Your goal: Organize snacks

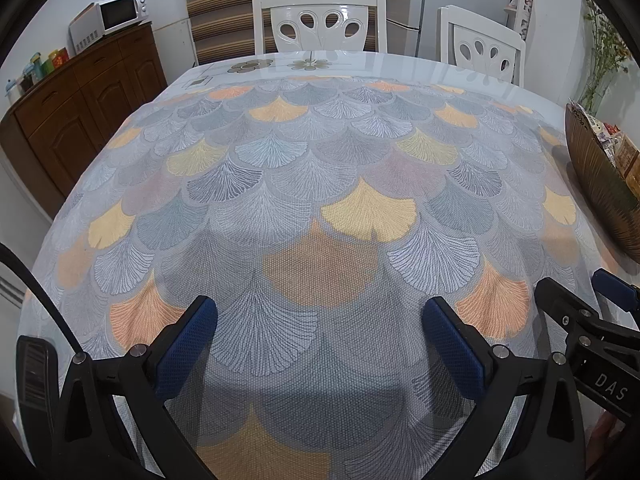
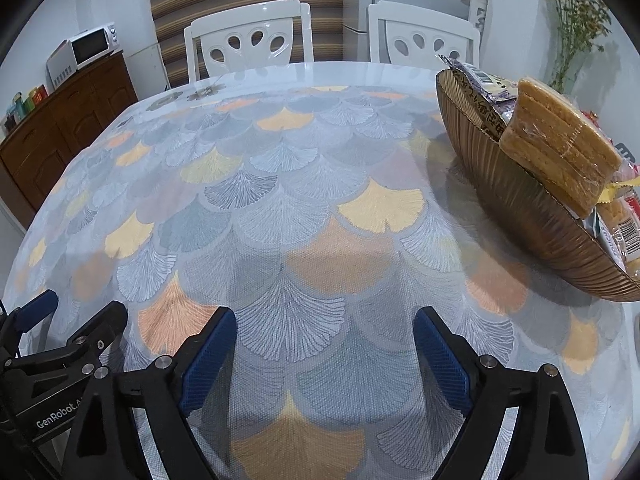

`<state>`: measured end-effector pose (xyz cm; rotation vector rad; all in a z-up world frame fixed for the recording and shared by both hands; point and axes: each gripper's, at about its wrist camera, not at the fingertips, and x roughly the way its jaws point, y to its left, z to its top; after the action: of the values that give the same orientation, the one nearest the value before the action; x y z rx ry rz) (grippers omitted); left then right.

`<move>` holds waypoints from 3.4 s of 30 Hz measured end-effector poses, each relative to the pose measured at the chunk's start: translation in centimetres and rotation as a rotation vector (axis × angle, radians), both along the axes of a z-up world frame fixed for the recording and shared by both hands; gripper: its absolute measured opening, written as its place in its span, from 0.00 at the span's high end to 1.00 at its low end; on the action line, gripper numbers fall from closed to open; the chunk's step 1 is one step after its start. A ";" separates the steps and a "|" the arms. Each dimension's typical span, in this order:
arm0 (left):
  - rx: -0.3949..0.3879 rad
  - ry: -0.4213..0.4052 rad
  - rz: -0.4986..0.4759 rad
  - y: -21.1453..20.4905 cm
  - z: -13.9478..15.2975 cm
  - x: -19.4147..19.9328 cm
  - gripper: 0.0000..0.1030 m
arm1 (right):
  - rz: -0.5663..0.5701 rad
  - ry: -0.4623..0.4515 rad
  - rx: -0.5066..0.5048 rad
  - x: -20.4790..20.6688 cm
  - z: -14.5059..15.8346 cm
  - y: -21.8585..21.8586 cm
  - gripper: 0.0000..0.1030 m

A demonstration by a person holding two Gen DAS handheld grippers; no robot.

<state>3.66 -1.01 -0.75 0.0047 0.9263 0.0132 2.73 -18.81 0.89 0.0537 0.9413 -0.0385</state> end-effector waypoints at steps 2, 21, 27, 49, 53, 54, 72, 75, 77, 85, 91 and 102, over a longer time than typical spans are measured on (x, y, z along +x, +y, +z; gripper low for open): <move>0.000 0.000 0.000 0.0 0.0 0.0 0.00 | 0.002 0.000 0.000 0.0 0.0 -0.1 0.13; 0.000 0.000 0.000 0.1 0.0 0.0 0.00 | 0.014 0.009 -0.003 0.0 -0.1 0.3 0.08; 0.000 0.000 0.000 0.1 0.0 0.0 0.00 | 0.019 0.013 -0.005 0.1 -0.2 0.5 0.06; -0.001 0.000 0.000 0.0 0.0 0.0 0.00 | 0.025 0.017 0.000 0.0 -0.1 0.4 0.04; 0.000 0.000 0.000 0.0 0.0 0.0 0.00 | 0.026 0.017 -0.001 0.0 -0.2 0.4 0.04; 0.001 0.000 0.000 0.0 0.0 0.0 0.00 | 0.026 0.017 -0.001 0.0 -0.1 0.4 0.04; -0.001 0.000 0.000 0.0 0.0 0.0 0.00 | 0.027 0.019 0.001 0.1 -0.1 0.5 0.03; 0.000 0.000 -0.001 0.0 0.0 0.0 0.00 | 0.027 0.019 0.001 0.1 -0.1 0.5 0.03; -0.001 0.000 0.000 0.1 0.0 0.0 0.00 | 0.028 0.019 0.003 0.1 -0.1 0.5 0.02; -0.001 0.000 0.000 0.1 0.0 0.0 0.00 | 0.033 0.020 0.009 0.1 -0.3 0.4 0.01; -0.002 0.000 -0.001 0.1 0.0 0.0 0.00 | 0.033 0.020 0.009 0.1 -0.3 0.5 0.01; -0.002 0.000 0.000 0.1 0.0 0.1 0.00 | 0.034 0.020 0.009 0.1 -0.3 0.4 0.00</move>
<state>3.73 -0.92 -0.75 0.0029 0.9267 0.0118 2.85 -18.39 0.64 0.0461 0.9622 -0.0036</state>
